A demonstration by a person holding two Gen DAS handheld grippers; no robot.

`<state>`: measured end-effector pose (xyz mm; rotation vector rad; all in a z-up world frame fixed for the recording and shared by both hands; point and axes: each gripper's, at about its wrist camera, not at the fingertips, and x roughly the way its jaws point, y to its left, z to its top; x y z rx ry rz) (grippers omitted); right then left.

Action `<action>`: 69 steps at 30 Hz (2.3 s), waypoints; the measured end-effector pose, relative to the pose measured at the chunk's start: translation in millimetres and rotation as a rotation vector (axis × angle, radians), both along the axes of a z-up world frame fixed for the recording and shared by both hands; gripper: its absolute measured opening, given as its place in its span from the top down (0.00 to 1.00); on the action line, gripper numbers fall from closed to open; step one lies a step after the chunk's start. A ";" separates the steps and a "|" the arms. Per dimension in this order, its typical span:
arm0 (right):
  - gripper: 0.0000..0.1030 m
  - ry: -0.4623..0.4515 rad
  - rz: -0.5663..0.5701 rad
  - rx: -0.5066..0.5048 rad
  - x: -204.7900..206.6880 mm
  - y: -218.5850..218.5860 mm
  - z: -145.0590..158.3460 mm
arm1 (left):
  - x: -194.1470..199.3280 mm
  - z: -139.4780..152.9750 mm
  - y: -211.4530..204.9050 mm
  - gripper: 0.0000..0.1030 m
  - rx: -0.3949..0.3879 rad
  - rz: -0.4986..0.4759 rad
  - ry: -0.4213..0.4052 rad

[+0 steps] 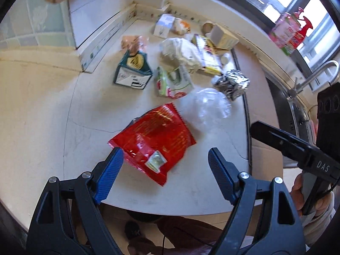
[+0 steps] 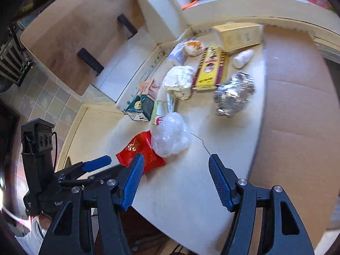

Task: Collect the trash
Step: 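Grasp the red chip bag with the left tool while the right tool grasps the clear plastic bag, then carry the red bag and clear bag down over the bin with both tools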

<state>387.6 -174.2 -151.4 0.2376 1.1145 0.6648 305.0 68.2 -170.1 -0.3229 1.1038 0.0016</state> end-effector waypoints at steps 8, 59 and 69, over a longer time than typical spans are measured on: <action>0.45 0.048 0.124 -0.043 44.3 61.0 -41.9 | -1.0 -19.4 15.9 0.23 -0.010 0.084 0.044; 0.93 -0.158 -0.061 -0.103 -75.2 16.7 20.1 | -72.3 52.9 -10.9 0.93 0.031 -0.120 -0.120; 0.93 -0.176 -0.158 -0.146 -183.8 25.3 21.4 | -149.6 48.8 -8.9 0.93 0.059 -0.241 -0.129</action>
